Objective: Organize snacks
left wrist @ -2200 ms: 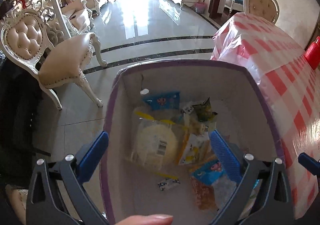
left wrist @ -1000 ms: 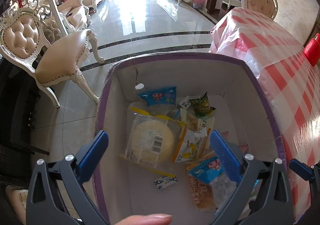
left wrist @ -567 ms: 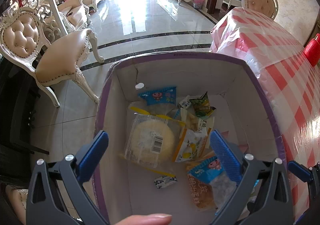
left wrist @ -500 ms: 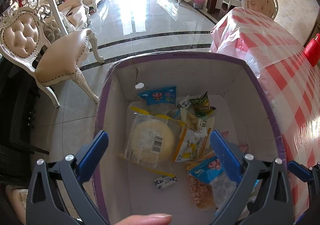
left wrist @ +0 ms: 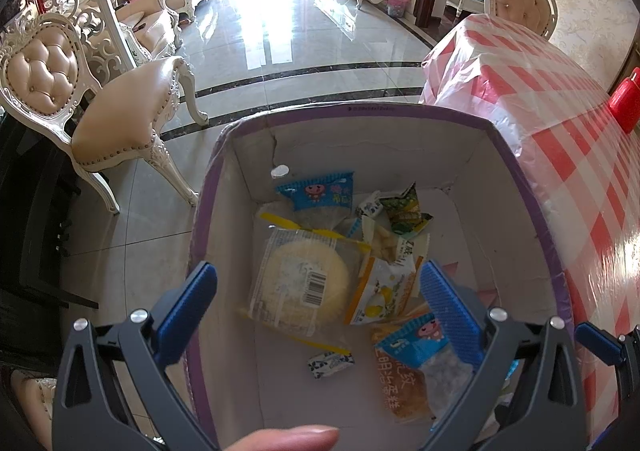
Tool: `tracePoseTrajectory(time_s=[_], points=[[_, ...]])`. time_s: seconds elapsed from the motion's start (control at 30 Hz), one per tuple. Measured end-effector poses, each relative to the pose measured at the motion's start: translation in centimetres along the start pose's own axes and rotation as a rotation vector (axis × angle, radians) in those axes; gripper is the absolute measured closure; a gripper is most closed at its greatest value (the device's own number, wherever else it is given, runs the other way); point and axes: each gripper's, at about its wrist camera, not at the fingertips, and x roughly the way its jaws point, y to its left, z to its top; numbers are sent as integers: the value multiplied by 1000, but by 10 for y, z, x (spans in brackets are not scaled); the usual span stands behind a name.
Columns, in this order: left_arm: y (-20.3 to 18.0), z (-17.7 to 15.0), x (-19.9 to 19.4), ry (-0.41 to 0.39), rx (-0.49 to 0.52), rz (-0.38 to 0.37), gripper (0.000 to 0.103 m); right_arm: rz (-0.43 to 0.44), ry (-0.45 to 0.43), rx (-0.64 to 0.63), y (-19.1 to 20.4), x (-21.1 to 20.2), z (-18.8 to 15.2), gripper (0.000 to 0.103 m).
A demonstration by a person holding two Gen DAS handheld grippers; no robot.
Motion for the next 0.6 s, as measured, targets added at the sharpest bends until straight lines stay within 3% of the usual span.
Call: tracePoseTrajectory(time_s=[0.6], points=[[5,-2,6,15,-11,-4,1,0,0,0,0,0,0,16]])
